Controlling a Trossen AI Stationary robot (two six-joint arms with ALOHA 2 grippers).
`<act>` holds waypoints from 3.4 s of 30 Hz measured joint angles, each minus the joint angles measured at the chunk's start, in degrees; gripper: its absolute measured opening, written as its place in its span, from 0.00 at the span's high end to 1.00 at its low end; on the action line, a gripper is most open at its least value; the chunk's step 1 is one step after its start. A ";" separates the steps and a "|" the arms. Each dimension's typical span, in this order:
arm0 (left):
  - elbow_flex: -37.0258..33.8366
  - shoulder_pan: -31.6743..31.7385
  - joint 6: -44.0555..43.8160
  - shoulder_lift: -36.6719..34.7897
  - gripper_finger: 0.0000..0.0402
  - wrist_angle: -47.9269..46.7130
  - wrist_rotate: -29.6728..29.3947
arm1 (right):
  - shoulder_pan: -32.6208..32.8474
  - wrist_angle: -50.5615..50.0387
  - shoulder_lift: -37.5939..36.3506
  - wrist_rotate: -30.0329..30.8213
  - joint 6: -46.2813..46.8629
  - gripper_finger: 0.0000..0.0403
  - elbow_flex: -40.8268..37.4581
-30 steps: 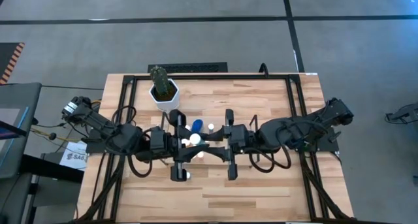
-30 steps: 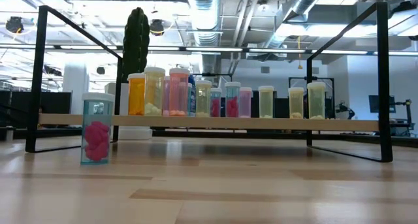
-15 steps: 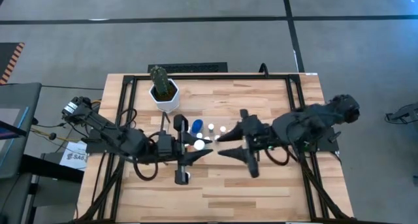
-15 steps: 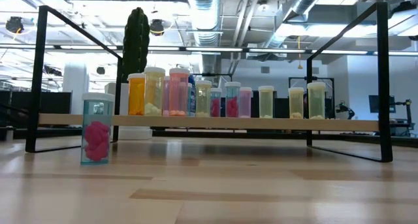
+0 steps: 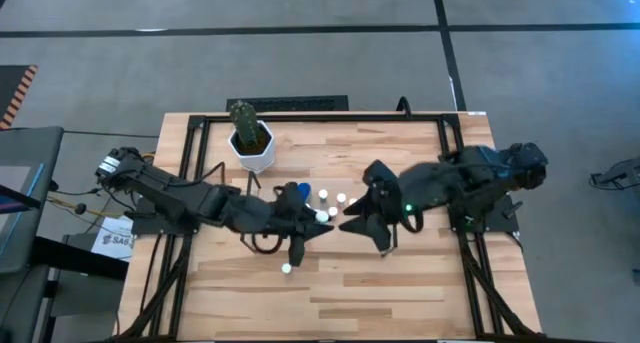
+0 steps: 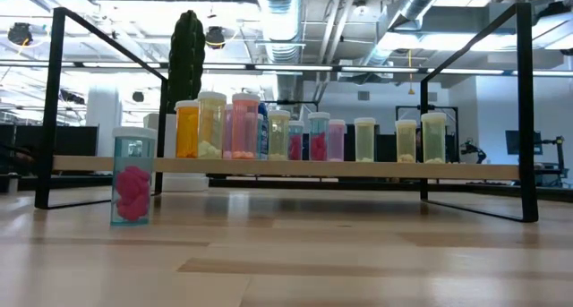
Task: Pick and place medicine bottles onto shelf by color
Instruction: Put the blue pill bottle on the shelf
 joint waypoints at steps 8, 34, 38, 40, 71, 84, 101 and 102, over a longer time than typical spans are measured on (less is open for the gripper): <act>-0.02 3.58 -9.05 0.00 0.82 -2.15 25.65 | -3.84 -0.18 2.07 -10.77 -23.50 0.37 0.09; -0.02 3.58 -13.59 0.02 0.82 10.52 40.95 | -2.09 11.31 6.40 -11.32 -61.72 0.37 0.02; -0.01 3.58 -13.60 0.02 0.82 11.60 41.43 | -2.18 13.55 6.40 -13.84 -61.65 0.37 0.02; -0.02 3.61 -13.60 0.02 0.82 11.73 41.45 | -2.16 13.31 6.40 -14.06 -61.63 0.37 -0.04; -0.01 5.01 -18.71 0.02 0.82 11.92 51.22 | -2.08 17.42 8.06 -18.60 -63.67 0.37 -2.62; 0.00 4.81 -18.34 0.02 0.82 8.18 51.86 | -2.01 19.75 9.14 -18.58 -64.51 0.38 -2.51; 0.00 4.83 -17.89 0.02 0.80 8.12 51.70 | -2.03 19.46 9.14 -18.49 -64.01 0.59 -2.51; -0.01 4.83 -17.91 0.02 0.80 8.05 51.70 | -1.98 19.34 9.14 -18.49 -63.97 0.59 -2.51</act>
